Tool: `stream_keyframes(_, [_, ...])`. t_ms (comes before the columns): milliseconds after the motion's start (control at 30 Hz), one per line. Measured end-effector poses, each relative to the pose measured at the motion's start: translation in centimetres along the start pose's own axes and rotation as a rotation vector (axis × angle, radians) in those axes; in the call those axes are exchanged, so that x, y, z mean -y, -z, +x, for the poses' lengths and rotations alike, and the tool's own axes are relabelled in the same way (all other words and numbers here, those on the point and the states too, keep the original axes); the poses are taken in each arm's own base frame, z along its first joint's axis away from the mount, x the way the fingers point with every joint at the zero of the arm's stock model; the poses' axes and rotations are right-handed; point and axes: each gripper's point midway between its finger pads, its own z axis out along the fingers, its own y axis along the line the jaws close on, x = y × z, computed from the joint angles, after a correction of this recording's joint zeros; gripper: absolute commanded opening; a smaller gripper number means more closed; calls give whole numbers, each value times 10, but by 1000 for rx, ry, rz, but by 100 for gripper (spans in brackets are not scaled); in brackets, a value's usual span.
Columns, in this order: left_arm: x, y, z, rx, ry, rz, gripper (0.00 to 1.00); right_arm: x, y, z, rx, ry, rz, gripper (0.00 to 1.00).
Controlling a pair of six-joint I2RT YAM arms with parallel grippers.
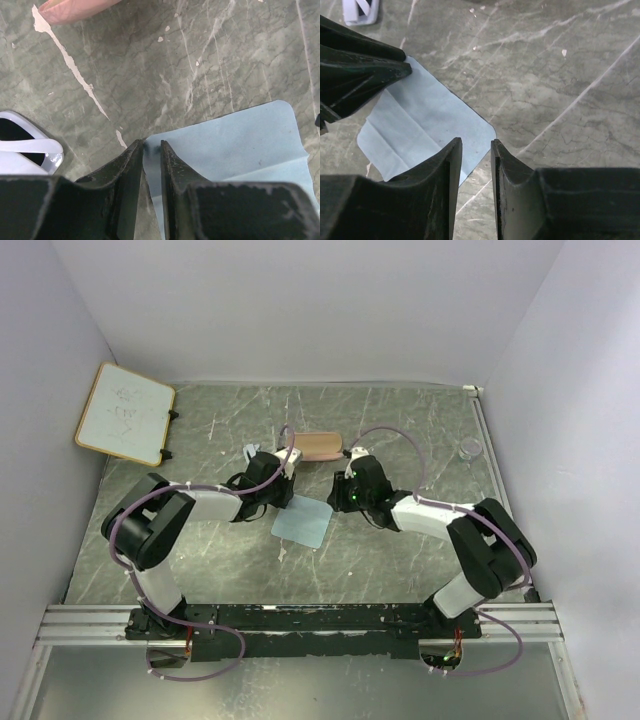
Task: Organize the sunglasses
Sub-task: Fold the glasses cleaning cloth at the center of the board.
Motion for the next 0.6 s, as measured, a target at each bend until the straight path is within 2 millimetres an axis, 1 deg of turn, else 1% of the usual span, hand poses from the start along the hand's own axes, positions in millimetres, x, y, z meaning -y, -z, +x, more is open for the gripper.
stream_keyframes(100, [0, -1, 0, 0, 0, 0, 29, 3, -4, 9, -26, -2, 9, 29])
stream_keyframes(400, [0, -2, -1, 0, 0, 1, 29, 9, -15, 30, -84, 0, 26, 31])
stream_keyframes(600, [0, -2, -2, 1, 0, 2, 29, 7, -17, 28, -74, 0, 23, 31])
